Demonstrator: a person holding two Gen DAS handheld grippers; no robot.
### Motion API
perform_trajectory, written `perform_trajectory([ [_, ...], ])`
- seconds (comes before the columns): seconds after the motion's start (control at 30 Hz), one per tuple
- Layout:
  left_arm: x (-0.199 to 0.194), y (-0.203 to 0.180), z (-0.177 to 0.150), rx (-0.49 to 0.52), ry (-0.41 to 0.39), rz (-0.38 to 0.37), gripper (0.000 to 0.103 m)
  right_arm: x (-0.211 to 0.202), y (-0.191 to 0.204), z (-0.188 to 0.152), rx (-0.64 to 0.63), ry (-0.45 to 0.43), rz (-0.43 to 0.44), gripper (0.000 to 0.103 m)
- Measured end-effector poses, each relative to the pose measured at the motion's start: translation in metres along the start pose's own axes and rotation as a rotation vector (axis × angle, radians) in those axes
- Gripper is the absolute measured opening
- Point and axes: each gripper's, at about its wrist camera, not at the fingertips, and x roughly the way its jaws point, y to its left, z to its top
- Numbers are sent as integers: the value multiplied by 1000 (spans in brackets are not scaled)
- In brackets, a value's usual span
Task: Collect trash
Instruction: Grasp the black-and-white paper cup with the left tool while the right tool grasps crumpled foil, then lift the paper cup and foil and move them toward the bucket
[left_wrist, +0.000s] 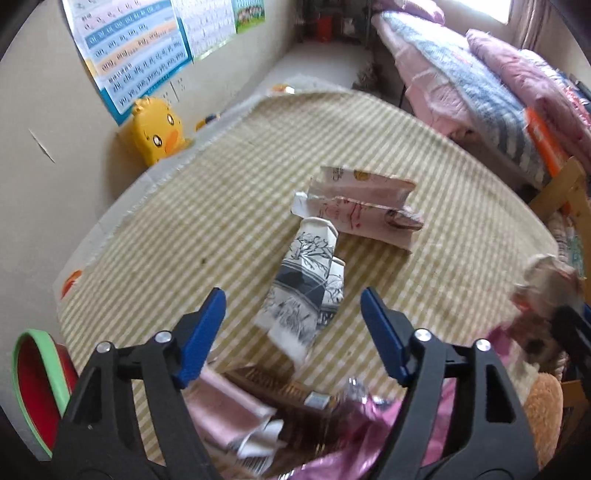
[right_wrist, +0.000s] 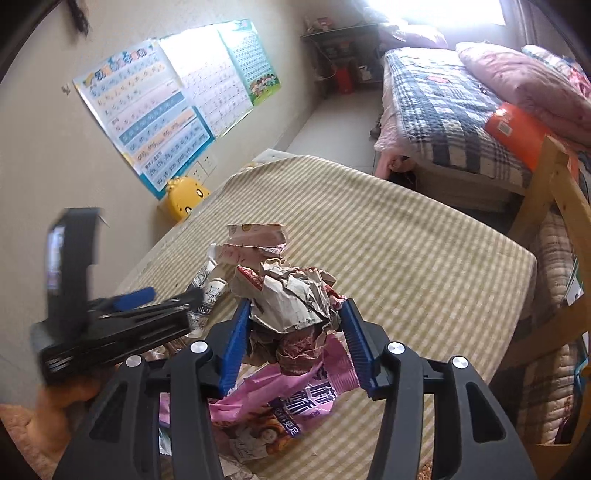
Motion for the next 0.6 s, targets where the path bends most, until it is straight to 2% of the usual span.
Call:
perform_trajectory([
  [0.1,11,-4,1,4,30,13,62,1,-4,-1,11,0,9,49],
  [0.13,15,-6,1,5,39,15,54,0,-5,-1,13,2,11,49],
  [0.3,12,-9,-4,10,13,26,50,-5,-2,-3,-2,-5,5,49],
  [0.4,-5,-1,-5,-32,-31,20,48,-9,2,-2,-21,-18,-2,49],
  [0.5,-41,12,-12,-83,-124,4,47,-16,10,-1,-46,-35,-9,49],
  [0.6,-72,21,-21,-100,-195,23,47,-22,20,0,-72,-46,-10,49],
])
